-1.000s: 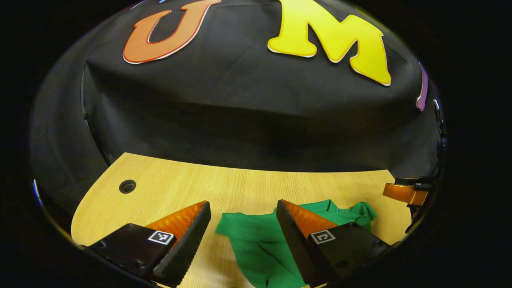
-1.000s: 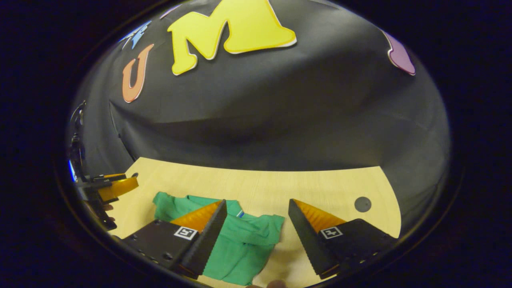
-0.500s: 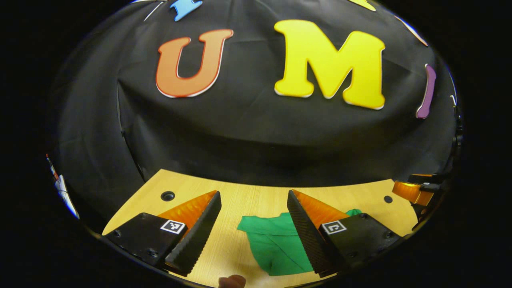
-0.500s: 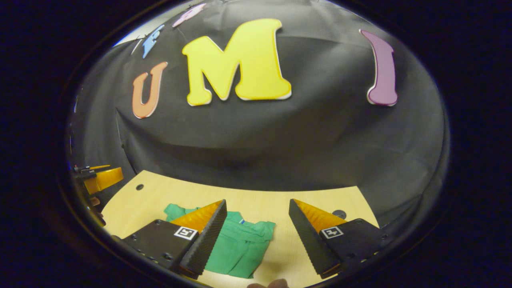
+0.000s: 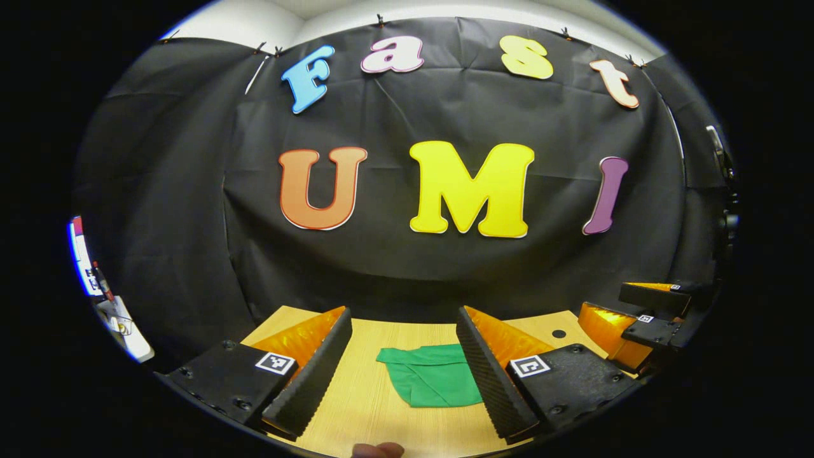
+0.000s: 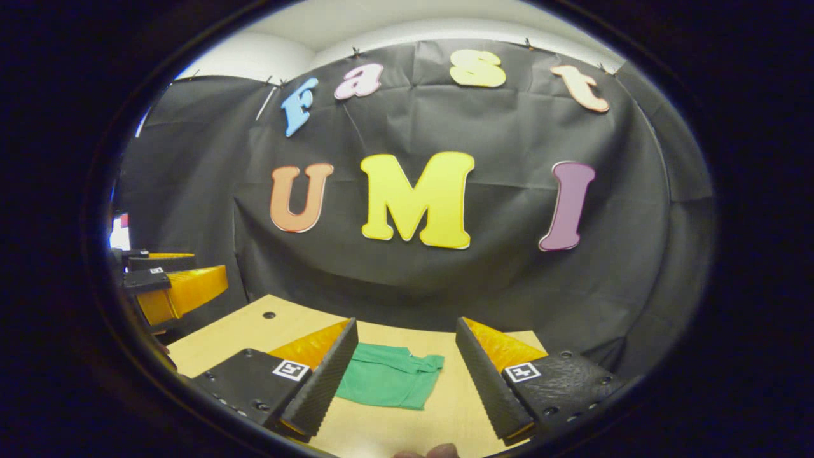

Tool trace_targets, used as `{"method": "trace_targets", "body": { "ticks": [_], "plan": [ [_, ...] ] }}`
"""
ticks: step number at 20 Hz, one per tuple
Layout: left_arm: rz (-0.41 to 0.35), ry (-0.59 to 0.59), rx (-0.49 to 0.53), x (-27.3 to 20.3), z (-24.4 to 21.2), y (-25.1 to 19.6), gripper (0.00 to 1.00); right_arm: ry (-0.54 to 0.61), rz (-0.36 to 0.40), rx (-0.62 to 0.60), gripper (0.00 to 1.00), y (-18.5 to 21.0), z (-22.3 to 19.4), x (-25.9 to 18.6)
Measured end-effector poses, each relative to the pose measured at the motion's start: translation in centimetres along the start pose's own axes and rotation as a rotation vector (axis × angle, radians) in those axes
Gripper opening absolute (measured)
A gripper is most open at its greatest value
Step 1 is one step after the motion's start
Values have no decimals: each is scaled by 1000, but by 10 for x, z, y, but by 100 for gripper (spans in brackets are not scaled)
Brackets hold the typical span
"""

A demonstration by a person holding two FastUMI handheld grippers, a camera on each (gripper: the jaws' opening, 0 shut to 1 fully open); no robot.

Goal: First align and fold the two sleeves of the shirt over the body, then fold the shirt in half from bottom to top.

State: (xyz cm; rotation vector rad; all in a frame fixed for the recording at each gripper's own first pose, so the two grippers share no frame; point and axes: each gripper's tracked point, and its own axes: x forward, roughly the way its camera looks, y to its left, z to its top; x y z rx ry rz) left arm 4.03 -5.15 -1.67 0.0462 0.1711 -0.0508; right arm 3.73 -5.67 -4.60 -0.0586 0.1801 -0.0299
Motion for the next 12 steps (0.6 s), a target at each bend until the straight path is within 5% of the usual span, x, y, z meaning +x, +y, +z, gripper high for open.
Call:
{"method": "trace_targets", "body": {
  "ticks": [6, 12],
  "plan": [
    [-6, -31, -26, -103, -7, -10, 100, -17, -15, 13, 95, 18, -14, -119],
    [-39, -56, -11, -136, 0, -23, 100, -35, -21, 18, 96, 24, -9, -155]
  ]
}}
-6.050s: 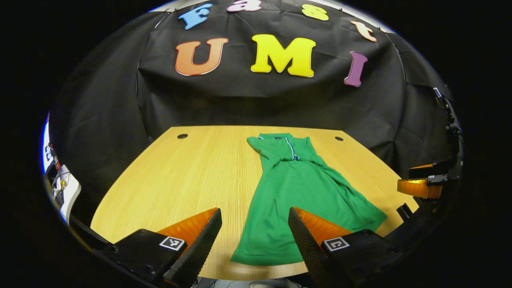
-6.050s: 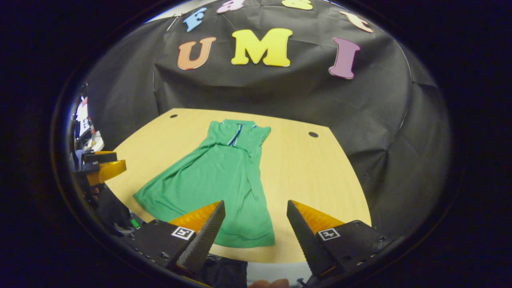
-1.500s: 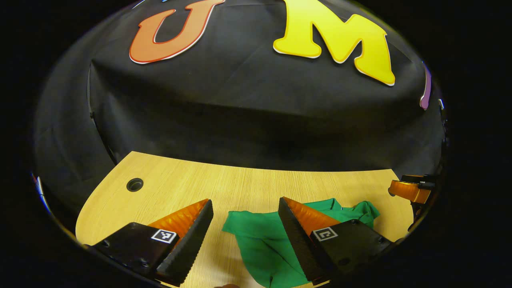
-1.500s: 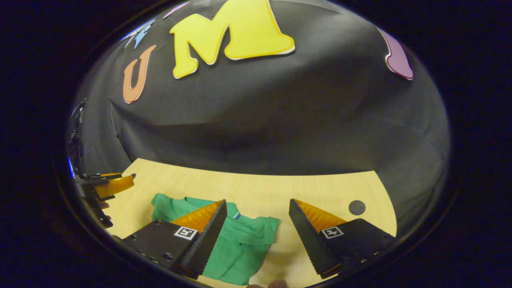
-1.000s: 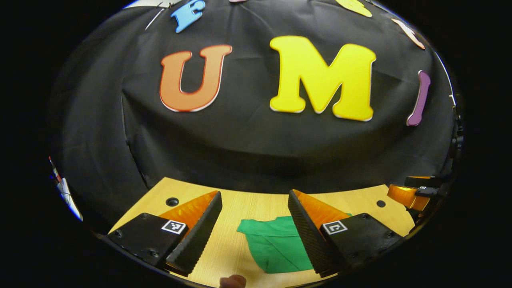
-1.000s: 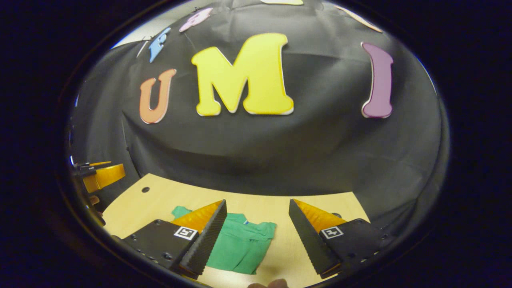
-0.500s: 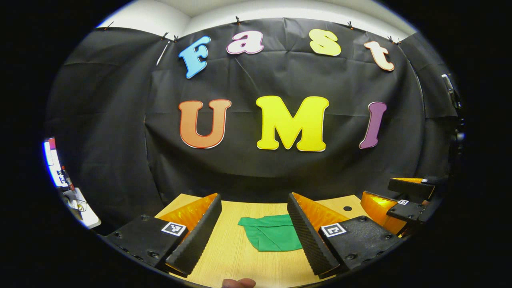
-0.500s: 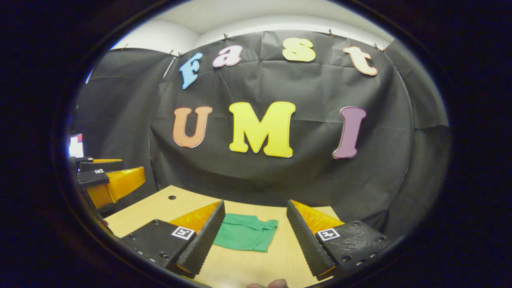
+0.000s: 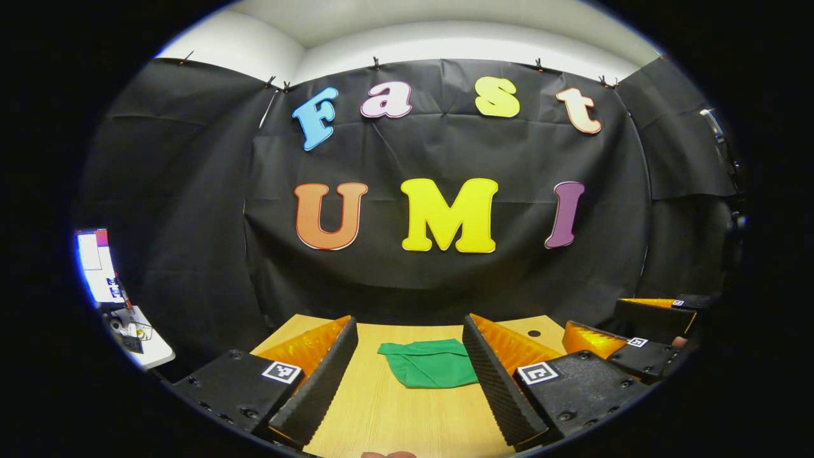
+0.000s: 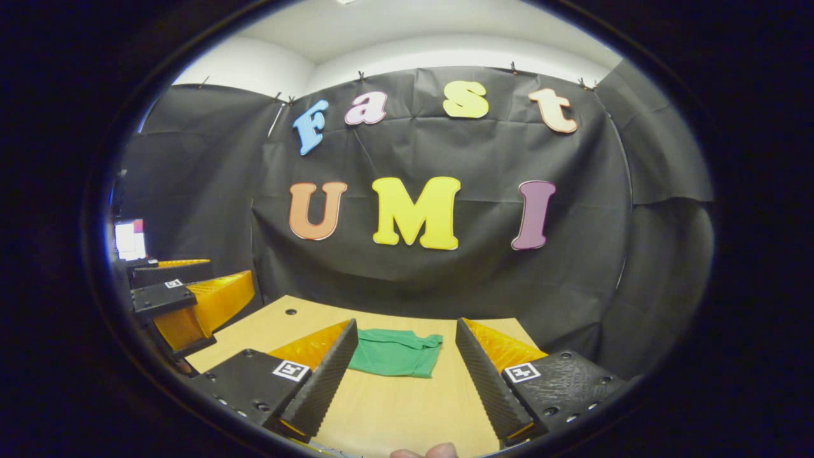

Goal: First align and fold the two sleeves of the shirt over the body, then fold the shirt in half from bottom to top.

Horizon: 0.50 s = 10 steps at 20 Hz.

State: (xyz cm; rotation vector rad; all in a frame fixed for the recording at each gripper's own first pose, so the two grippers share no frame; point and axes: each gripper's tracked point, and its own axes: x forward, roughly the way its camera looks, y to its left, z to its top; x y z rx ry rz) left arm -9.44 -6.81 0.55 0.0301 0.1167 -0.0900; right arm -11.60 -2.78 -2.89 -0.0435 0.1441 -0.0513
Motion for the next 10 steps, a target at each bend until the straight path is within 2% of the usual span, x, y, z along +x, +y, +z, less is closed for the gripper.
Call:
{"method": "trace_targets", "body": {
  "ticks": [9, 10],
  "plan": [
    [76, 30, -34, -17, -14, 28, 100, 8, 24, -42, 96, 12, -4, -12],
    [82, 27, -34, -18, -12, 32, 100, 4, 7, -41, 95, 8, -3, -10]
  ]
}}
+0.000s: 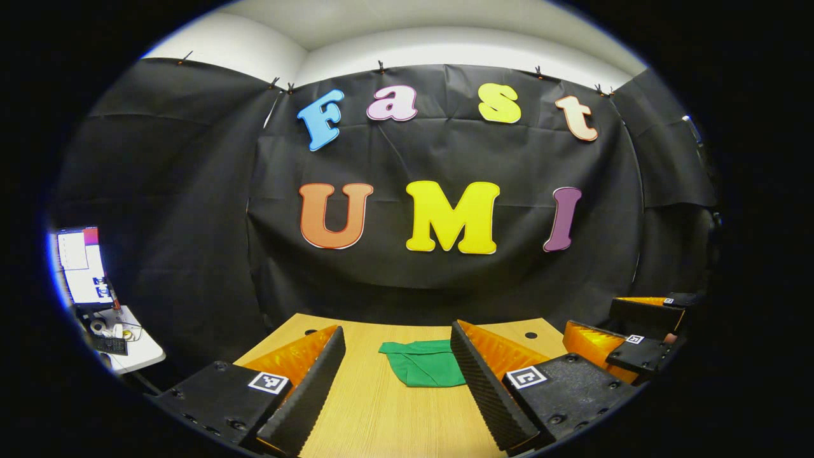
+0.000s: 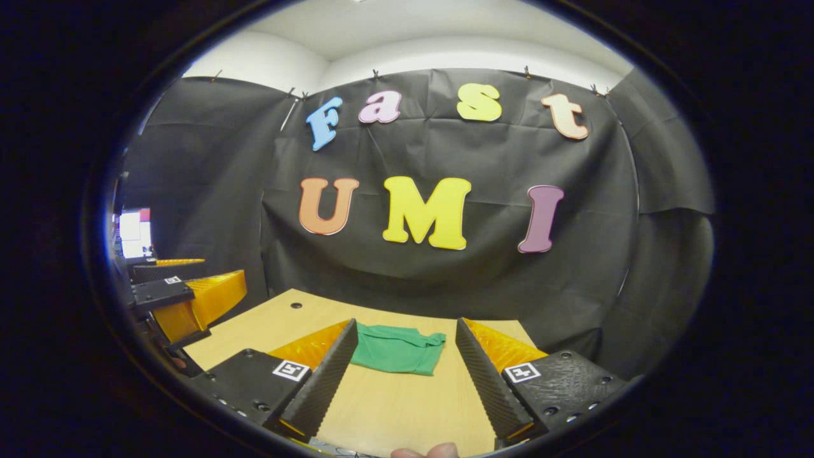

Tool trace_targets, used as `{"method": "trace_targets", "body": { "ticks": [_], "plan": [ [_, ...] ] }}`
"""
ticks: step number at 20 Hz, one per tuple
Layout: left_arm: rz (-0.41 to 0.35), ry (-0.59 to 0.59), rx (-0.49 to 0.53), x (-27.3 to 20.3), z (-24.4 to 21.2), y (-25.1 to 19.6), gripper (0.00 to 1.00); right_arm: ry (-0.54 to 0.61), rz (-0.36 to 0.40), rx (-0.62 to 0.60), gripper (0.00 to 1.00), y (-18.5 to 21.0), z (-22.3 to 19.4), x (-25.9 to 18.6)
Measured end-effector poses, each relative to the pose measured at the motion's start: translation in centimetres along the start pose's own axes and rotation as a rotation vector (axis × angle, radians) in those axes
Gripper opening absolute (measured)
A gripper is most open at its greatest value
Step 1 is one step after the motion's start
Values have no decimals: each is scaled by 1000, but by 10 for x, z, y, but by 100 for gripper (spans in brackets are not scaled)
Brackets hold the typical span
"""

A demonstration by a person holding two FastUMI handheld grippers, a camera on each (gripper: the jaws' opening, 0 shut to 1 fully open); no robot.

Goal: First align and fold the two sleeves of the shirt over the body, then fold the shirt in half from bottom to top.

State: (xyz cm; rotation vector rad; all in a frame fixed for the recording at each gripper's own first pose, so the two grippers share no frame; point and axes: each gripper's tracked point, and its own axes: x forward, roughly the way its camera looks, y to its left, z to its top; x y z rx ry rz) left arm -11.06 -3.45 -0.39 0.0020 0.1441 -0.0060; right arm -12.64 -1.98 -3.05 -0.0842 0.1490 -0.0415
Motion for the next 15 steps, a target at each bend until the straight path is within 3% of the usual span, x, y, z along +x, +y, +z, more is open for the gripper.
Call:
{"method": "trace_targets", "body": {
  "ticks": [3, 15],
  "plan": [
    [8, -7, 9, 1, 4, 7, 100, 7, 5, 39, 95, 3, -1, 1],
    [7, -37, 1, 3, 17, 15, 100, -28, -8, 9, 95, 13, 19, 7]
  ]
}}
